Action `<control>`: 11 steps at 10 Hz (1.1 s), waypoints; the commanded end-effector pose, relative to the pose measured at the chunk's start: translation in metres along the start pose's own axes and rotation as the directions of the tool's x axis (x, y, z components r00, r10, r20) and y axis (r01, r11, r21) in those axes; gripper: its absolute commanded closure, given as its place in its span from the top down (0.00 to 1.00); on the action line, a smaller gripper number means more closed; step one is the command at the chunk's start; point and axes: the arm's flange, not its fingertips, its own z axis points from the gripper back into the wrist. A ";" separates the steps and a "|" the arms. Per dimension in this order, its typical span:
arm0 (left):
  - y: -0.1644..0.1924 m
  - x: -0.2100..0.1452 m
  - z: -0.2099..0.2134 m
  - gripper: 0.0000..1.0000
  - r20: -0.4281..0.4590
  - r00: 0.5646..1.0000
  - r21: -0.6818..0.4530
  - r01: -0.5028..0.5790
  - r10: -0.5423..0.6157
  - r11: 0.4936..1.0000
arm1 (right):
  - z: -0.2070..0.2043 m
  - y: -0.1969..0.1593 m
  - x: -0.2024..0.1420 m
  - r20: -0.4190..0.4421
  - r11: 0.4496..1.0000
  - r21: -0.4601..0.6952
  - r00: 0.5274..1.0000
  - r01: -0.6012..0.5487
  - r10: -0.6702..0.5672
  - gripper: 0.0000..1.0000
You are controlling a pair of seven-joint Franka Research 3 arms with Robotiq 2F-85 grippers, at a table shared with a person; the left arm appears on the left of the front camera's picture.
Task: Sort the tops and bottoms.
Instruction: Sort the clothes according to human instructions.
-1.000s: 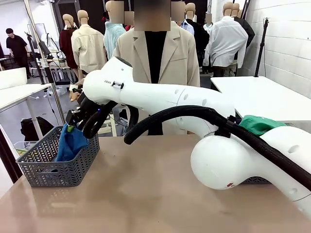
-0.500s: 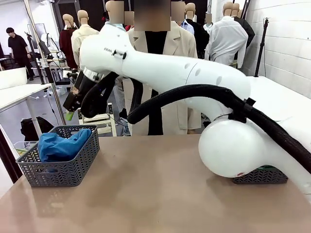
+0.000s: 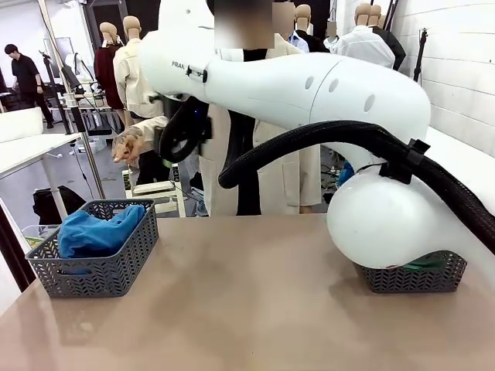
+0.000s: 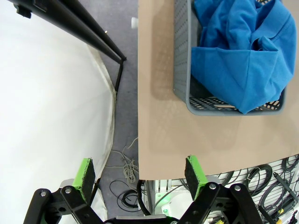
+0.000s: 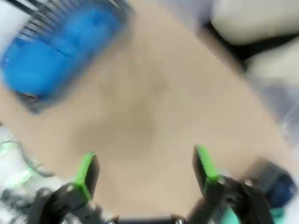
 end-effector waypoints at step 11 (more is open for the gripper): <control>-0.225 0.054 0.096 1.00 0.110 0.824 0.251 0.519 -0.556 0.817 | -0.032 -0.080 -0.321 -0.234 0.811 -0.010 0.787 0.584 -0.570 1.00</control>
